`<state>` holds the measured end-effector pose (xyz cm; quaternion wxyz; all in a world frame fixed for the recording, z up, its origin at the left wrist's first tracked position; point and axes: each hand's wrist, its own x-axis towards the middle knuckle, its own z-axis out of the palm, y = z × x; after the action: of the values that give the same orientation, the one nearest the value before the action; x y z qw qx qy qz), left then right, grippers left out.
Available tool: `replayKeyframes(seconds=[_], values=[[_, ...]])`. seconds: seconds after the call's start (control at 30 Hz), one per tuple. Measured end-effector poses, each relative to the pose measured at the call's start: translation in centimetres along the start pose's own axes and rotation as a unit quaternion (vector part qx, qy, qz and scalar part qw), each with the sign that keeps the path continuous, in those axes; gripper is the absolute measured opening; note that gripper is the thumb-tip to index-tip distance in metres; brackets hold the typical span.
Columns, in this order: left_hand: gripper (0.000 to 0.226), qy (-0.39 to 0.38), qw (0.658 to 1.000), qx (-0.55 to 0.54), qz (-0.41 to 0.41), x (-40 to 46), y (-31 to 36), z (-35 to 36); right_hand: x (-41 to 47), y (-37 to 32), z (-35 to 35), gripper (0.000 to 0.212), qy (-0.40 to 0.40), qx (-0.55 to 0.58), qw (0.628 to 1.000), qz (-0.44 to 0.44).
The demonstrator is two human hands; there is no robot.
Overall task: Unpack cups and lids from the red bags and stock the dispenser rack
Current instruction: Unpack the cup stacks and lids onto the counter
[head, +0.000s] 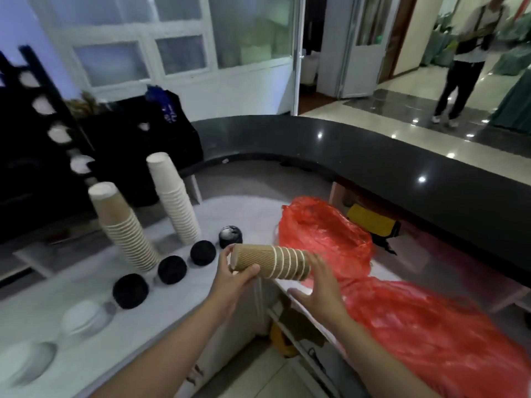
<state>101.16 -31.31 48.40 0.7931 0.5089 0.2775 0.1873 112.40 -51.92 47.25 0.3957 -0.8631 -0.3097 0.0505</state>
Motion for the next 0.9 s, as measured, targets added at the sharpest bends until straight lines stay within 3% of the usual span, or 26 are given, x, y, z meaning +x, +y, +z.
replayKeyframes(seconds=[0.07,0.2,0.37,0.57,0.67,0.73,0.83,0.9], values=[[0.082,-0.001,0.998,0.06,0.024,0.0,1.9,-3.8,1.1,-2.8,2.9,0.093,-0.057,-0.117,0.987,-0.096],[0.078,0.011,0.991,0.117,0.064,0.2,4.1,-10.9,4.5,-9.2,9.3,0.092,-0.104,-0.171,0.967,-0.157],[0.101,0.087,0.99,0.088,0.067,0.3,7.0,-22.4,7.1,-17.8,20.0,0.088,-0.155,-0.087,0.973,-0.149],[0.092,0.164,0.982,0.091,0.031,0.1,9.5,-34.9,8.0,-28.0,33.5,0.085,-0.247,0.039,0.956,-0.155],[0.091,0.204,0.967,0.147,0.031,0.3,11.5,-39.7,8.6,-31.4,37.5,0.081,-0.28,0.061,0.944,-0.167],[0.093,0.233,0.952,0.197,0.035,0.9,12.8,-42.0,9.3,-32.4,38.8,0.064,-0.296,0.045,0.937,-0.181],[0.09,0.252,0.937,0.235,0.047,2.5,13.7,-44.2,10.7,-31.9,39.4,0.009,-0.271,-0.013,0.944,-0.189],[0.087,0.253,0.93,0.264,0.048,3.9,14.0,-44.9,11.6,-30.7,39.4,0.025,-0.259,-0.053,0.95,-0.164]])
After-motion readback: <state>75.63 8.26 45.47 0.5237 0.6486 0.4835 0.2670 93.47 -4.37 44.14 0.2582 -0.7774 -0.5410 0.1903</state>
